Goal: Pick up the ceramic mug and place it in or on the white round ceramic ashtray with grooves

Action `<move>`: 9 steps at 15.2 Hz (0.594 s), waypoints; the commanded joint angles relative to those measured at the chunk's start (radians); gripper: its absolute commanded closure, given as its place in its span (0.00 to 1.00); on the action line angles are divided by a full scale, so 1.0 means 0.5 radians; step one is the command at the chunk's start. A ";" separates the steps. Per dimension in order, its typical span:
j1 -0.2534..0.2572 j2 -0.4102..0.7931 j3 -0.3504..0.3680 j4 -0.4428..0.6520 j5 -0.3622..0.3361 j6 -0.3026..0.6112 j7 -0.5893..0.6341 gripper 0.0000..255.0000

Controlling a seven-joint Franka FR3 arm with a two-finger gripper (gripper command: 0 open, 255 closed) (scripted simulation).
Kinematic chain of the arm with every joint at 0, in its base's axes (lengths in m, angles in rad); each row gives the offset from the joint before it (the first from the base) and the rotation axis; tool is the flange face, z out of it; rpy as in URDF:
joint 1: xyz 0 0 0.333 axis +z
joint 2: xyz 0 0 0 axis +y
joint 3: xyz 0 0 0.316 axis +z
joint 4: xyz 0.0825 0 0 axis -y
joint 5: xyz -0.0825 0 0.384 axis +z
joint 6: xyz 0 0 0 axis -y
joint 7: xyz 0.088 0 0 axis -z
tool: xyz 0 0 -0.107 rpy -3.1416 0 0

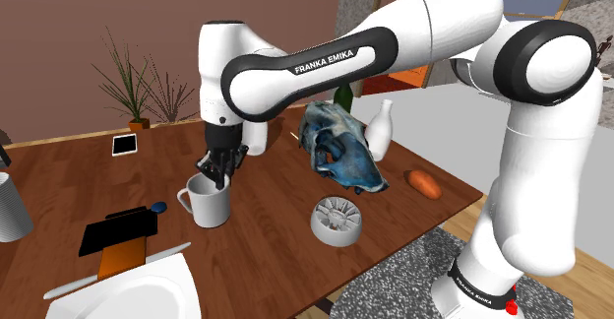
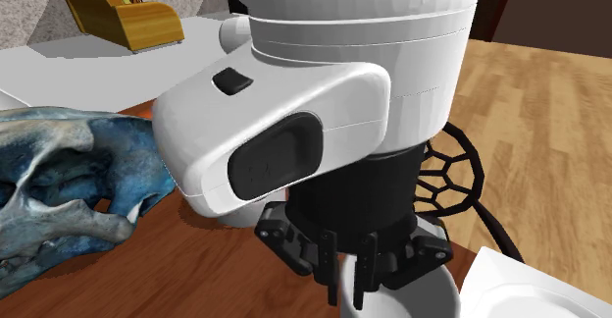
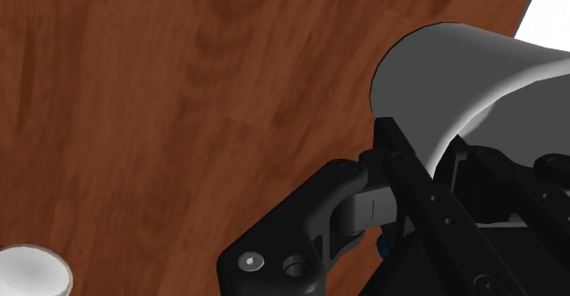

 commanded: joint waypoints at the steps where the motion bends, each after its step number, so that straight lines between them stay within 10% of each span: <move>1: 0.001 -0.009 0.002 0.041 0.004 -0.049 -0.001 1.00; 9: -0.089 -0.281 -0.003 -0.172 0.128 -0.090 -0.122 1.00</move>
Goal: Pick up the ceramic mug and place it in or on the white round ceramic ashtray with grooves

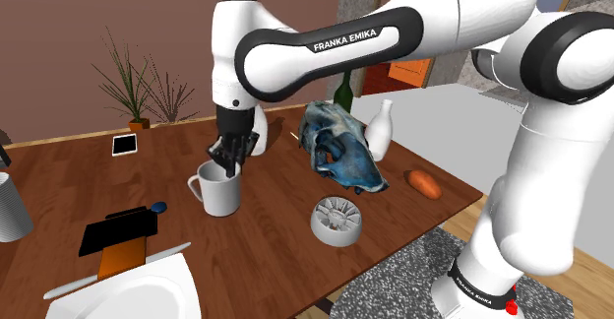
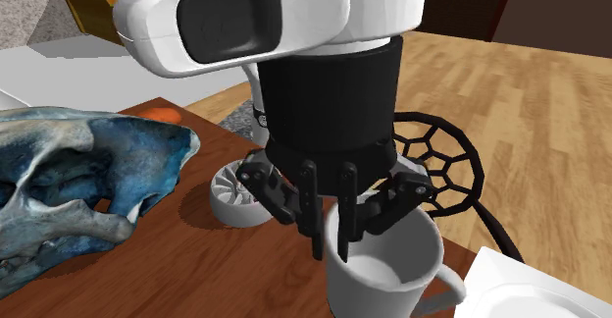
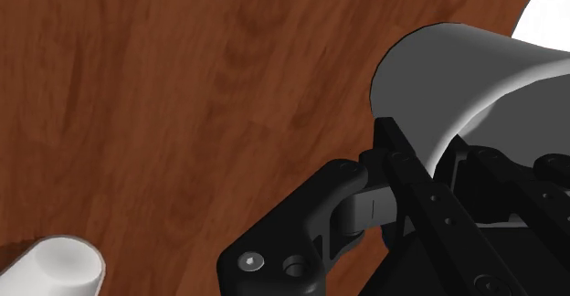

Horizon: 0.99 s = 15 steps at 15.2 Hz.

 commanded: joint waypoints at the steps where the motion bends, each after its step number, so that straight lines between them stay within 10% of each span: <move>1: -0.055 -0.160 -0.014 -0.177 0.075 0.028 -0.088 1.00; 15: -0.192 -1.201 -0.335 -1.140 0.395 -0.056 -0.693 1.00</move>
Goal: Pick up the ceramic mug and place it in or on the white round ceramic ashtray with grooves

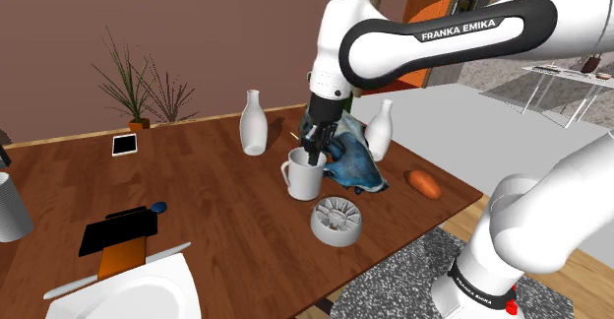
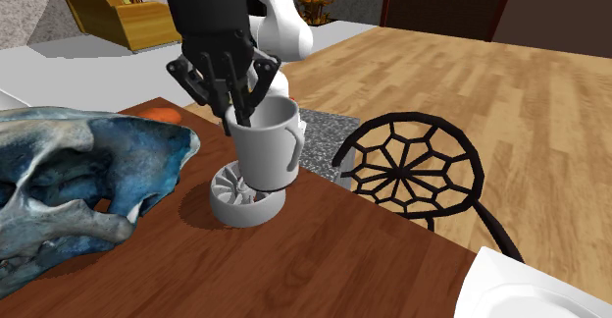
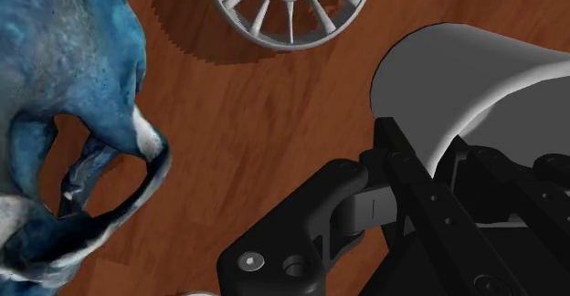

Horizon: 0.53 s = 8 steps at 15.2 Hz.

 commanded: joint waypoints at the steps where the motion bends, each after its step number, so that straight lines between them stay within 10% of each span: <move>1: -0.010 -0.159 -0.068 -0.127 0.013 -0.041 -0.088 1.00; 8: -0.047 -0.478 -0.228 -0.425 -0.014 -0.085 -0.278 1.00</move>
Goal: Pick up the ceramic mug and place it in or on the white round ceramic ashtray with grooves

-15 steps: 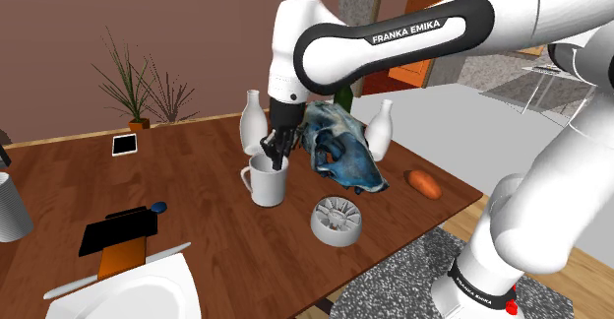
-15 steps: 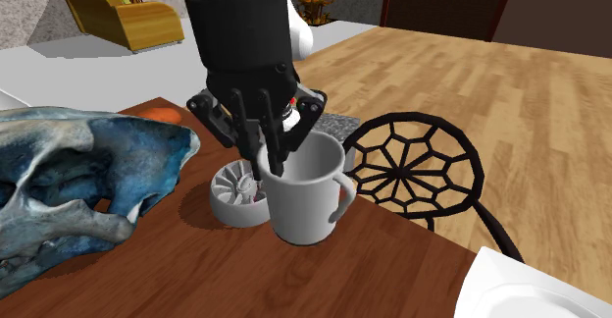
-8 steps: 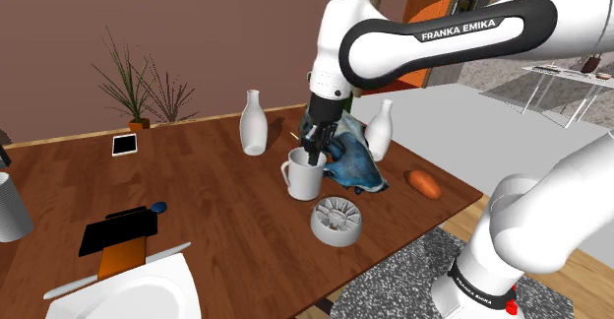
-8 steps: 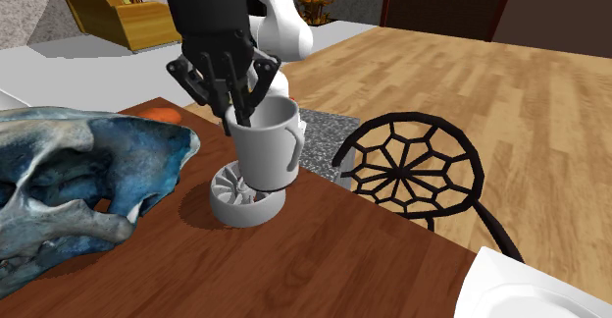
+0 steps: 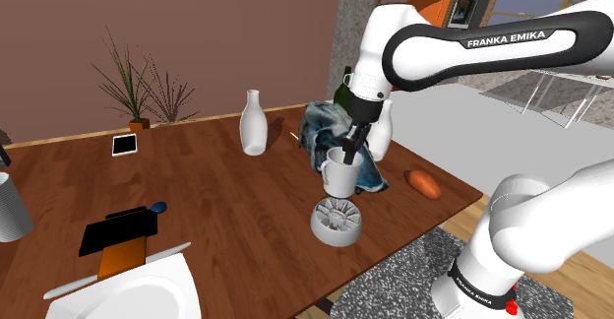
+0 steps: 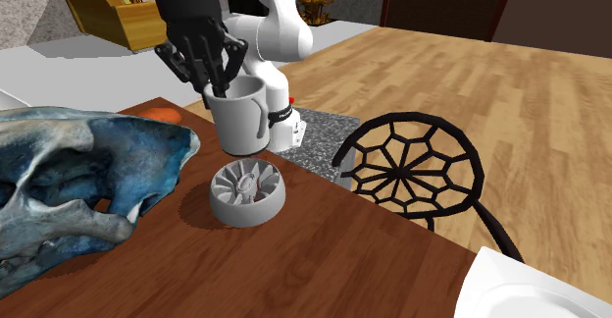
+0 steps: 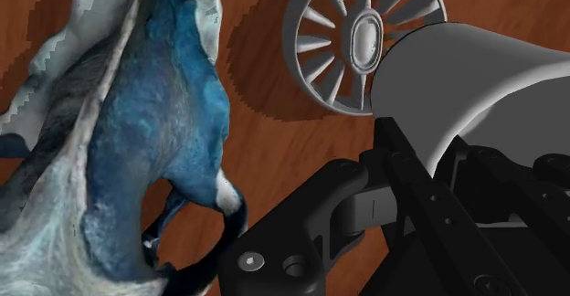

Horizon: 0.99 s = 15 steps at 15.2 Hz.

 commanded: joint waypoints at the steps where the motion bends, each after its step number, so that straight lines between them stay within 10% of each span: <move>1: 0.001 -0.006 -0.002 -0.054 0.004 0.048 -0.012 1.00; 15: 0.015 0.115 0.034 -0.354 0.045 0.467 -0.045 1.00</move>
